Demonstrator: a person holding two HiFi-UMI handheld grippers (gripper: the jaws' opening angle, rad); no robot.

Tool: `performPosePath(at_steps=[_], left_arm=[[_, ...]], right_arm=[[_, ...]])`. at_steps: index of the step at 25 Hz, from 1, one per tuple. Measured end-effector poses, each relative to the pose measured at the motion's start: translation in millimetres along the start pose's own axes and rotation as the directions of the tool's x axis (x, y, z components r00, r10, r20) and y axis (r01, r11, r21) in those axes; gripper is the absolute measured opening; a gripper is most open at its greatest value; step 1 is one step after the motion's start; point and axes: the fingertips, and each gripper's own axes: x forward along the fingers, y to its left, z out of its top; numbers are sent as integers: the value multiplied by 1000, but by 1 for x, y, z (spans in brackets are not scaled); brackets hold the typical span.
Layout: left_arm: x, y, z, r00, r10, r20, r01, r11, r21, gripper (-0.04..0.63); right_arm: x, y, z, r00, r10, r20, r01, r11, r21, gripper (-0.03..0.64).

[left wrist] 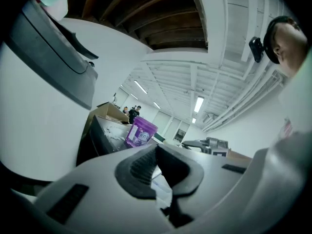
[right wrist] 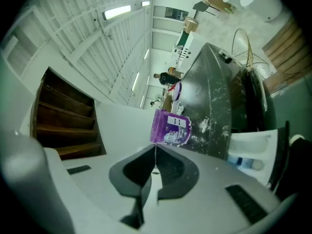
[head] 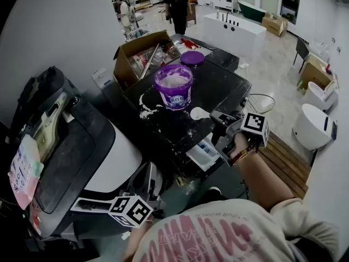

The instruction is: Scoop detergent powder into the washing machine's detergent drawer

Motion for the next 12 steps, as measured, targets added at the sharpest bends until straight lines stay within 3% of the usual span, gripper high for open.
performPosePath(at_steps=[12], left_arm=[[-9, -26, -32, 988, -126, -91, 126, 992, 1, 2]], right_arm=[[-78, -68, -47, 993, -109, 48, 104, 990, 92, 3]])
